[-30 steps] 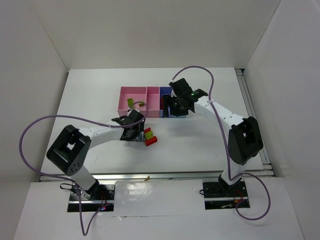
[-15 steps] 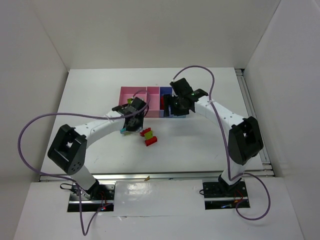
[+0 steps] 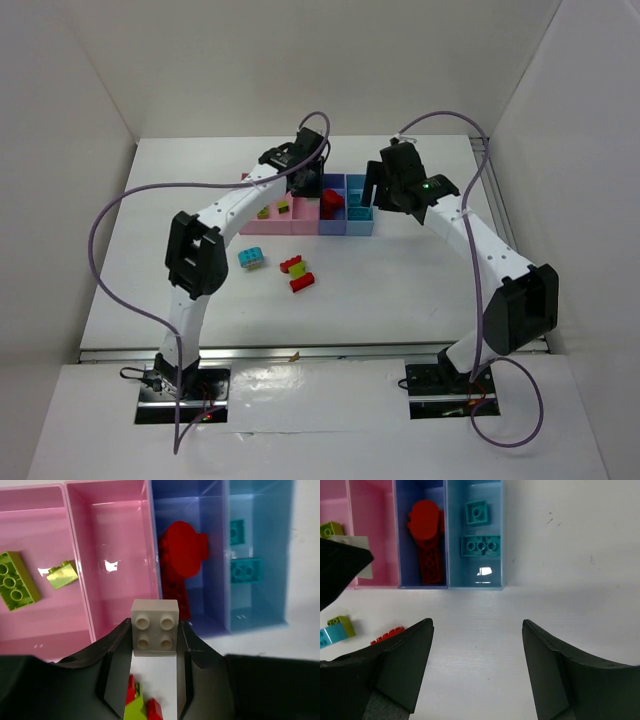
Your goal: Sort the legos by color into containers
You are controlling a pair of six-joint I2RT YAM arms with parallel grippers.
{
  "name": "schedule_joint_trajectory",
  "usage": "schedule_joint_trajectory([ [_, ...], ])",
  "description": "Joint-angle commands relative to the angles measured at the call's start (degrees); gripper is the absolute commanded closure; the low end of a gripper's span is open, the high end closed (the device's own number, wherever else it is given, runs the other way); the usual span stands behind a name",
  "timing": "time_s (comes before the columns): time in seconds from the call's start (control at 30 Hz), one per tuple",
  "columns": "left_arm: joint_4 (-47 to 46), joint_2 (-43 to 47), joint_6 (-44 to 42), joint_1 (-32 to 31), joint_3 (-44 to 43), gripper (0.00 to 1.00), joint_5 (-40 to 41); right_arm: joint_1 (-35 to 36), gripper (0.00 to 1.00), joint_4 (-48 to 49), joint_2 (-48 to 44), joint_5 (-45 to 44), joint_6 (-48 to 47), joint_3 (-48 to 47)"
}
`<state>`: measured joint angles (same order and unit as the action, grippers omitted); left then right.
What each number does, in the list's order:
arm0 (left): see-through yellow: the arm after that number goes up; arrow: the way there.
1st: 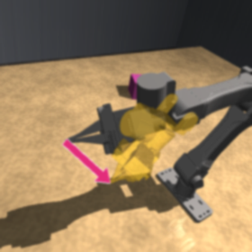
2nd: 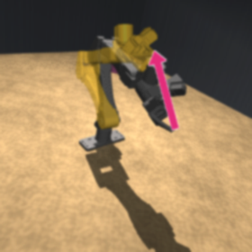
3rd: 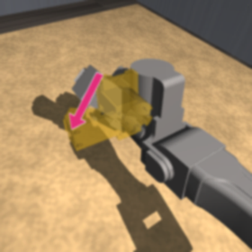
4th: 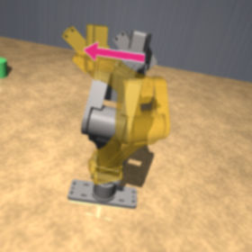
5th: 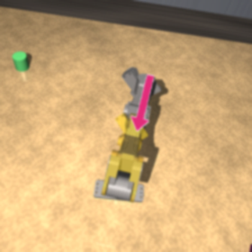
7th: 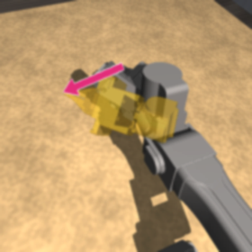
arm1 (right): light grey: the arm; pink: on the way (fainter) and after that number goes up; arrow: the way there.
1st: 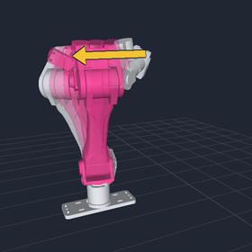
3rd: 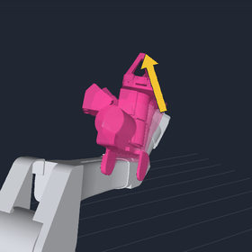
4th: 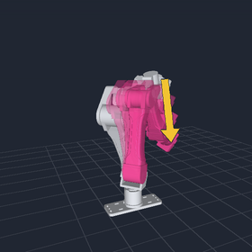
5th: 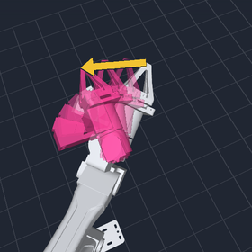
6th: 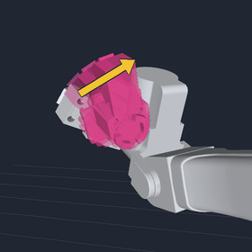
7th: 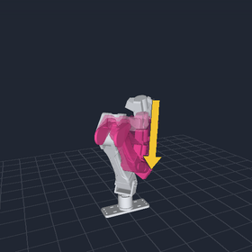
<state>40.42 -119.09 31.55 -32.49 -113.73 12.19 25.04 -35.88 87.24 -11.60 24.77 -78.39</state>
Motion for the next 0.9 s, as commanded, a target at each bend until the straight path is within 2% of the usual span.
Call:
schedule_joint_trajectory([
  [0.0,3.35,-4.48,0.70,1.55,-4.99,0.94,1.09,-1.30,0.21,0.38,-1.81,-3.70,1.07,-0.18],
  [0.13,2.73,-7.47,1.23,3.66,-6.06,0.92,0.39,-2.36,0.21,-0.68,-2.95,-3.70,1.07,0.34],
  [0.23,1.94,-8.79,0.00,4.19,-6.68,0.69,-1.28,-2.98,0.21,-0.68,-2.95,-3.17,1.07,0.34],
  [0.27,1.94,-8.79,-0.52,4.19,-6.68,0.55,-1.98,-2.98,0.21,-0.68,-2.35,-2.56,1.07,0.34],
  [0.3,1.94,-8.79,-1.05,4.19,-6.68,0.51,-1.99,-2.98,0.21,-0.68,-2.34,-2.56,1.07,0.34],
  [0.37,1.33,-7.92,-1.05,4.19,-5.97,0.47,-2.61,-2.98,0.21,-0.68,-1.20,-1.94,1.07,0.34],
  [0.4,1.32,-7.39,-1.05,4.19,-4.32,0.40,-3.13,-2.98,0.21,-0.16,-1.20,-1.33,1.07,-0.18],
  [0.5,0.01,-5.64,-1.67,4.19,-2.21,0.40,-3.83,-2.98,0.21,-0.16,-0.05,-0.28,1.07,-0.79],
  [0.57,-0.70,-4.93,-1.67,4.19,-1.67,0.29,-3.84,-2.98,0.21,-0.16,-0.05,0.25,1.07,-0.80],
  [0.67,-0.70,-3.00,-2.28,4.19,-2.19,0.28,-4.89,-2.98,0.21,0.37,-0.05,3.06,-0.08,-0.80],
  [0.77,1.58,2.51,-2.28,5.41,-2.11,0.28,-4.11,0.18,0.21,3.27,0.73,8.60,-4.55,-1.58],
  [0.87,4.03,9.98,-0.96,9.88,2.80,0.28,-4.10,8.76,0.21,3.27,4.14,12.81,-9.29,-4.13],
])
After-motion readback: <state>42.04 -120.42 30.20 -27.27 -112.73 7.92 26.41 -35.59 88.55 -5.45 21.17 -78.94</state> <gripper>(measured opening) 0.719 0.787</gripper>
